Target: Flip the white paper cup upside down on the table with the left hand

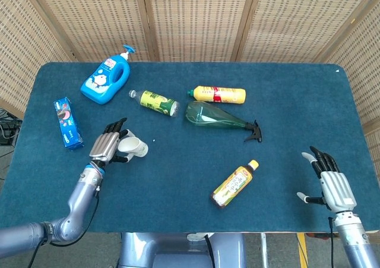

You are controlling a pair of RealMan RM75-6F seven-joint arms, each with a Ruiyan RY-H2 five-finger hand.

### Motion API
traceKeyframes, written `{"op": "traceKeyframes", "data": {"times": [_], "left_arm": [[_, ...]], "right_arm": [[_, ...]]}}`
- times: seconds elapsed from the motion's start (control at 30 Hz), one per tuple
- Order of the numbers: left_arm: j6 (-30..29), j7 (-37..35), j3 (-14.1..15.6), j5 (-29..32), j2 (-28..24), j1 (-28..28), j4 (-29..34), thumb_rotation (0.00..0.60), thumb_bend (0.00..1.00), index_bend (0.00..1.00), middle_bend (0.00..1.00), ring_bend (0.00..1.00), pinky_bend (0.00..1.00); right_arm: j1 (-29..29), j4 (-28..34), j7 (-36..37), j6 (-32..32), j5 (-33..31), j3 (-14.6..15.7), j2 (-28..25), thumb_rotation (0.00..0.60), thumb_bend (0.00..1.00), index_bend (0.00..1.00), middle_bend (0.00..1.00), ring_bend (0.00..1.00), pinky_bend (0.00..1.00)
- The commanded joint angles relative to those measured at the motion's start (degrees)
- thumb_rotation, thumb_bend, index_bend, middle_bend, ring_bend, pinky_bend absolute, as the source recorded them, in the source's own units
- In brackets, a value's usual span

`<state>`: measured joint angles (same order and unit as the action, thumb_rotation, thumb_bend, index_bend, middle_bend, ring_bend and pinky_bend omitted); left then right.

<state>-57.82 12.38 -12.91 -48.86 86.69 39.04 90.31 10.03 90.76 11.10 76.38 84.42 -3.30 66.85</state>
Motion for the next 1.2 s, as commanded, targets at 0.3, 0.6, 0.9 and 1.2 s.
{"op": "traceKeyframes", "data": {"times": [0.3,0.6,0.9,1.2], "left_arm": [[4.82,-16.1,1.41,-11.51,8.99,-2.07,-15.26,0.6,0.29,0.39,0.0,0.0,0.0],[6.27,-16.35,2.43,-11.94,8.94,-2.82,-16.88,0.6,0.29,0.4,0.0,0.0,0.0],[6.75,-12.39,3.34,-9.9,5.73,-3.87,-14.91,0.6,0.28,0.37,0.0,0.0,0.0],[7.61,-8.59,3.93,-7.6,3.34,-4.21,-13.98,0.514,0.25,0.1,0.0,0.0,0.0]], "right_arm": [[0.19,-0.42,-1.12,-0.45,0.03,0.3,0.75,0.6,0.1,0.0,0.0,0.0,0.0],[0.07,-0.22,-1.43,-0.04,0.3,0.39,0.81,0.6,0.1,0.0,0.0,0.0,0.0],[-0.06,-0.03,-0.94,0.44,0.55,0.32,0.56,0.6,0.1,0.0,0.0,0.0,0.0],[-0.14,0.02,-1.14,0.98,1.05,0.36,0.78,0.6,0.1,0.0,0.0,0.0,0.0]]}}
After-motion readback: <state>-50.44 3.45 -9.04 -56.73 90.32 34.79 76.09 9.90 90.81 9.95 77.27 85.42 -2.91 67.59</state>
